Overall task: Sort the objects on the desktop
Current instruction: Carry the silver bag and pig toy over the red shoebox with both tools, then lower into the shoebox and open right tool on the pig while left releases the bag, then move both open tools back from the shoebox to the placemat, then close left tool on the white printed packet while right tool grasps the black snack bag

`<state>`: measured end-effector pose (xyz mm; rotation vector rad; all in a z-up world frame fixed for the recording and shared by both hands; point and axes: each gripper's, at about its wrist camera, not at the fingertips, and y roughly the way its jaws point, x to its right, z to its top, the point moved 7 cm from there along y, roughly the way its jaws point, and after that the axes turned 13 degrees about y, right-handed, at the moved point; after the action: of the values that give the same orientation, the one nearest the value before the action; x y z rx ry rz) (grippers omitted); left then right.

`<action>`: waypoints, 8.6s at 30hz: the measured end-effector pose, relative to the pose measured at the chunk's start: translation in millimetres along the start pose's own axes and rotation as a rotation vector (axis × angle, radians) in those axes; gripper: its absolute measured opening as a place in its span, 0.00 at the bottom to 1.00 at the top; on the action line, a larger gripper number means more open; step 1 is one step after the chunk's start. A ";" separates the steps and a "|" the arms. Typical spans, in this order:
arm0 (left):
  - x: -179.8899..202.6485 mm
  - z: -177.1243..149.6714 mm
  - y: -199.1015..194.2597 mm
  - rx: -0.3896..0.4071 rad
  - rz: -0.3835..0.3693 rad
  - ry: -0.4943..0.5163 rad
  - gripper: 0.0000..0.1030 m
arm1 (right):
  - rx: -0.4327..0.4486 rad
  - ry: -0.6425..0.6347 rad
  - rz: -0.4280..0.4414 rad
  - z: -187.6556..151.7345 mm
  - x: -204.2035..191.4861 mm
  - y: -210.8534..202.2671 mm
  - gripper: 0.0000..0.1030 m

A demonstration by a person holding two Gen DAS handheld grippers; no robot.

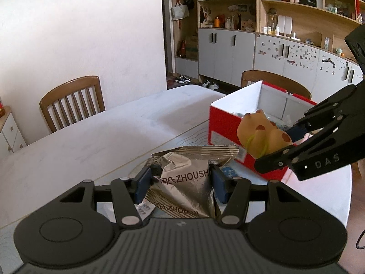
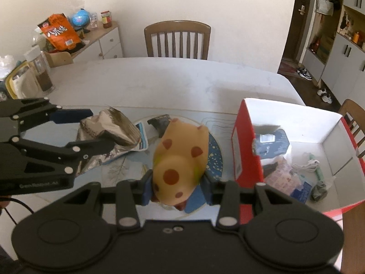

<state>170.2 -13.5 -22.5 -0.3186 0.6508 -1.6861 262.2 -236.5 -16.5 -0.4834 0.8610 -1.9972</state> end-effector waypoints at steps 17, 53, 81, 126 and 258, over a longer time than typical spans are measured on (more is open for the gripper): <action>47.1 48.2 -2.1 0.017 0.044 -0.010 0.54 | 0.010 -0.043 0.056 21.0 64.7 -35.6 0.40; 132.5 149.3 119.0 -0.051 -0.104 0.126 0.54 | -0.003 -0.008 -0.103 59.3 238.2 -10.0 0.40; 191.4 121.8 207.1 -0.289 -0.205 0.306 0.55 | -0.217 0.011 -0.162 61.2 264.9 102.8 0.40; 171.9 128.1 207.5 -0.281 -0.203 0.115 0.83 | -0.182 0.122 -0.116 58.9 272.6 74.3 0.83; -65.6 -97.0 148.6 -0.118 -0.216 0.102 0.83 | -0.147 -0.017 -0.062 69.1 -25.7 234.2 0.65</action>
<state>252.4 58.2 -177.1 -0.4003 0.8173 -1.8826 453.4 -328.2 -140.5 -0.6174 0.9979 -1.9913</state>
